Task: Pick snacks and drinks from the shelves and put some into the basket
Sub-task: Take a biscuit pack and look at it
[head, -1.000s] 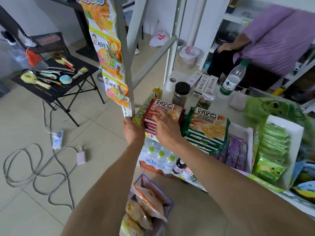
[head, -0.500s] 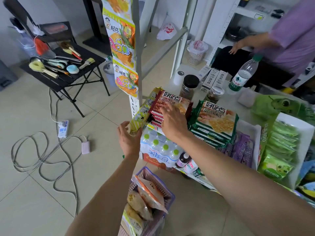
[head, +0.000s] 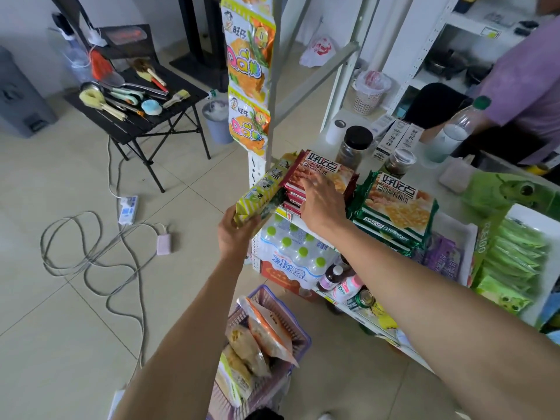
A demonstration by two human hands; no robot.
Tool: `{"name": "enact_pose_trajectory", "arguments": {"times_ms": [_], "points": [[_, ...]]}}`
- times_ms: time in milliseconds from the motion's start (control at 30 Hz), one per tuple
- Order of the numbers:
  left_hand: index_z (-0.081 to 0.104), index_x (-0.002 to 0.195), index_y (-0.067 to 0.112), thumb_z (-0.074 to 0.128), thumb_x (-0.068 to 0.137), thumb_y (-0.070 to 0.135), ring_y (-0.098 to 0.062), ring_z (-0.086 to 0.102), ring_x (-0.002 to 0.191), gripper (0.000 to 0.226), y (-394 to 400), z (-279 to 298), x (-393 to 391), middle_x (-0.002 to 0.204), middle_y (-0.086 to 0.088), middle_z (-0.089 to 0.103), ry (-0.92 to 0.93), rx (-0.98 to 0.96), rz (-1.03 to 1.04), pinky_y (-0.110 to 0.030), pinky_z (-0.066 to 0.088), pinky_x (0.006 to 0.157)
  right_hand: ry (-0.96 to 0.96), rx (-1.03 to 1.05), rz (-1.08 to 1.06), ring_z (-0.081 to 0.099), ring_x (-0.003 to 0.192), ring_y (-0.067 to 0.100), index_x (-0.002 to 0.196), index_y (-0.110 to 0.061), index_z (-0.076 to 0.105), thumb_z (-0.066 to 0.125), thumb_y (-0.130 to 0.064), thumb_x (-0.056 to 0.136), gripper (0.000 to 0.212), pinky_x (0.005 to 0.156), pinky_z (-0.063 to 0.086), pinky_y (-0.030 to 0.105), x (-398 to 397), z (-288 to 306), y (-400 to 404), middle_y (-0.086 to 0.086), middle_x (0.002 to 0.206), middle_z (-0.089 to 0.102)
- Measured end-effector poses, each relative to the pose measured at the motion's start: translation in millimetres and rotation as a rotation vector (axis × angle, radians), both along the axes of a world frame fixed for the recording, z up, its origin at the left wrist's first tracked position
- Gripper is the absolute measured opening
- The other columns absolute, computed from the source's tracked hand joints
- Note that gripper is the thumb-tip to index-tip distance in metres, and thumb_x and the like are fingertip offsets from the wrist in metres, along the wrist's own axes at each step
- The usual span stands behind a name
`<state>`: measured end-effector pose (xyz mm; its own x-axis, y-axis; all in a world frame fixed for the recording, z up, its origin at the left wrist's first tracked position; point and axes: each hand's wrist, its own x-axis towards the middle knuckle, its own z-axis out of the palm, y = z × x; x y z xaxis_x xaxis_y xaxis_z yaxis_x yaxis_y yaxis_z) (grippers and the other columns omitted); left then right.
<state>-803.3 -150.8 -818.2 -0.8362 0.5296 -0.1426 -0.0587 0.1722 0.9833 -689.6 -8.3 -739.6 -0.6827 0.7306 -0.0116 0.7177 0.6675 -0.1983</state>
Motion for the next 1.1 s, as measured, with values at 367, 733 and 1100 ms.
{"name": "enact_pose_trajectory", "arguments": {"times_ms": [367,733,1100], "points": [[0.065,0.099,0.002,0.073,0.085,0.013,-0.018,0.067,0.079,0.019,-88.4,49.1,15.3,0.085,-0.007,0.072,-0.116,0.188,0.061,-0.032,0.055,0.073,0.113,-0.075,0.004,0.028,0.144,0.028,0.143,-0.009,0.042,0.058,-0.013,0.093,0.052,0.116,0.031,0.042,6.1,5.4,1.9,0.01,0.153,0.034],[0.054,0.125,-0.01,0.072,0.084,0.027,-0.044,0.062,0.115,0.058,-169.6,85.4,16.3,0.126,-0.028,0.061,-0.267,0.329,-0.008,-0.058,0.043,0.105,0.464,-0.685,0.016,0.041,0.137,0.023,0.148,-0.015,0.036,0.039,-0.018,0.104,0.045,0.109,0.035,0.03,13.1,40.9,-31.2,0.009,0.153,0.037],[0.053,0.124,-0.003,0.048,0.091,-0.003,-0.027,0.069,0.103,0.034,-148.6,136.0,30.5,0.116,-0.015,0.069,-0.23,0.459,-0.078,-0.036,0.058,0.08,1.032,-1.354,-0.052,0.063,0.098,0.025,0.121,-0.012,0.058,0.053,0.003,0.081,0.043,0.095,0.052,0.045,52.9,62.8,-48.8,0.012,0.104,0.069]]}}
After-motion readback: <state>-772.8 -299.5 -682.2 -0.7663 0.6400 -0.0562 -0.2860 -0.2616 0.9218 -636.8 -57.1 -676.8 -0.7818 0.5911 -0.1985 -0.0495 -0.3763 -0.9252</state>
